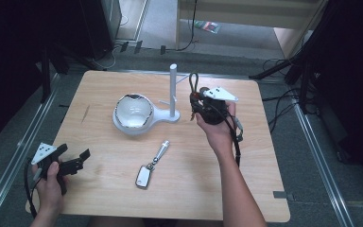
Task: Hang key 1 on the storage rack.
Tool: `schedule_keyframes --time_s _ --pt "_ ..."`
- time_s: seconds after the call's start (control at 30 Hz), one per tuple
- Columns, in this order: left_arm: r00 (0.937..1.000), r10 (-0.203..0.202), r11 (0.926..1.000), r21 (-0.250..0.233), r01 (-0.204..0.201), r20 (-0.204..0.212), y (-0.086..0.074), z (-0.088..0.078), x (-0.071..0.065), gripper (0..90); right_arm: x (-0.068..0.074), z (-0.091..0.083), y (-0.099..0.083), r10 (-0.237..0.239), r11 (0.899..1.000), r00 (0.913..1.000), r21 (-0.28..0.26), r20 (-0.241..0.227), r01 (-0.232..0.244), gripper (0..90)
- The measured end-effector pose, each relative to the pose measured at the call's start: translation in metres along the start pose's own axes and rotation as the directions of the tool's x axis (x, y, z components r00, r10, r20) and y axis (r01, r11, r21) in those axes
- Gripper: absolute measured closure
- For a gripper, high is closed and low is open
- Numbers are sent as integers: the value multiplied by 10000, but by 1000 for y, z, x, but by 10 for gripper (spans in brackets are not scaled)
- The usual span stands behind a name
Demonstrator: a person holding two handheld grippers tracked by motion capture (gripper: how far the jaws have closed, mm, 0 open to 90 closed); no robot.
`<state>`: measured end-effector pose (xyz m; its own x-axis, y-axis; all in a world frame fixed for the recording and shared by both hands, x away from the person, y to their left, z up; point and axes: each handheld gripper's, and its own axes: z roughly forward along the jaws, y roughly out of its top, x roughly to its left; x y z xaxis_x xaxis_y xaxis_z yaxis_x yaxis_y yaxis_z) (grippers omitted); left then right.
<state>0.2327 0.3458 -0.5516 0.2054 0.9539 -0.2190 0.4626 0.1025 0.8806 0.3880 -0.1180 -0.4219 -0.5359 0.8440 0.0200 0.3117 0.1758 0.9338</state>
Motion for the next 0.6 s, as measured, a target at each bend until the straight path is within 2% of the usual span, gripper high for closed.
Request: schedule_keyframes --time_s 0.4,0.6 --pt "10000 -20 10000 -42 20 1 0 0 0 17 -4 13 7 299 9992 9976 302 -627 -280 693" --pt "10000 -24 10000 -57 24 -4 0 0 0 17 -10 19 7 771 9960 9923 537 -973 -721 693"
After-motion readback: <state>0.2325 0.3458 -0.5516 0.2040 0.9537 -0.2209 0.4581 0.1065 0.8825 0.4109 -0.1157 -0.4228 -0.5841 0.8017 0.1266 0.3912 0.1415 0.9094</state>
